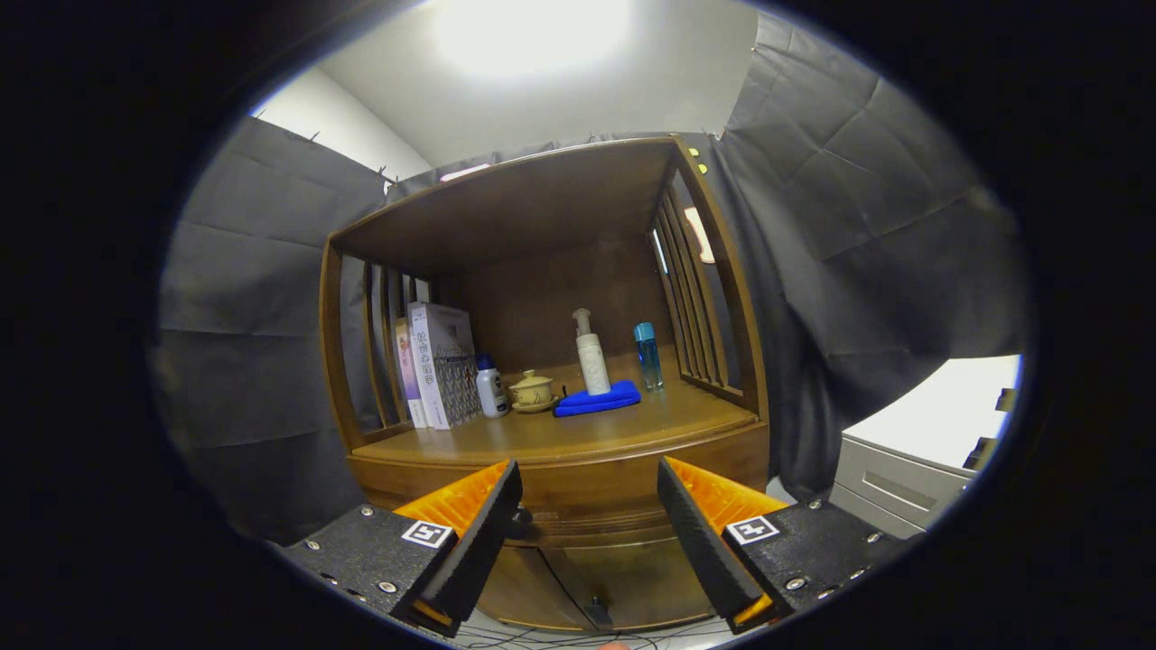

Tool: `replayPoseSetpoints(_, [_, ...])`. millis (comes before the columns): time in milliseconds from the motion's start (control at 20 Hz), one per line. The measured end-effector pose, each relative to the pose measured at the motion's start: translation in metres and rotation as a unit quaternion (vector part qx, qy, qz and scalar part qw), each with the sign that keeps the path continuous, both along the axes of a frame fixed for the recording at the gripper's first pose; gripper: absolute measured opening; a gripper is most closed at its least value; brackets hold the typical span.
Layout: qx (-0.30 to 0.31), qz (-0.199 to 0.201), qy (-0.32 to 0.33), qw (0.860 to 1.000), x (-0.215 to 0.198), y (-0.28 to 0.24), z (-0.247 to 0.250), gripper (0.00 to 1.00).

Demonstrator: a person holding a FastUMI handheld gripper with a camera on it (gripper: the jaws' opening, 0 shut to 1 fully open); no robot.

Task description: Pull open the drawer, take out the items inside it, and place them on the countertop above the cabinet.

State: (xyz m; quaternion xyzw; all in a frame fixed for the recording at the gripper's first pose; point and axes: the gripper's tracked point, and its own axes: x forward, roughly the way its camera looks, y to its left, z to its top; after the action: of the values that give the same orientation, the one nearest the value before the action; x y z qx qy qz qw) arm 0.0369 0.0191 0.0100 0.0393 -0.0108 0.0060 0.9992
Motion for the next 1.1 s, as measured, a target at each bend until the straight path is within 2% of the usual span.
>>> replayPoseSetpoints(550, [-0.019, 0.027, 0.032, 0.999, 0.059, 0.041, -0.028, 0.95])
replayPoseSetpoints(1100, [-0.04, 0.061, 0.129, 0.989, 0.09, 0.073, -0.107, 0.95])
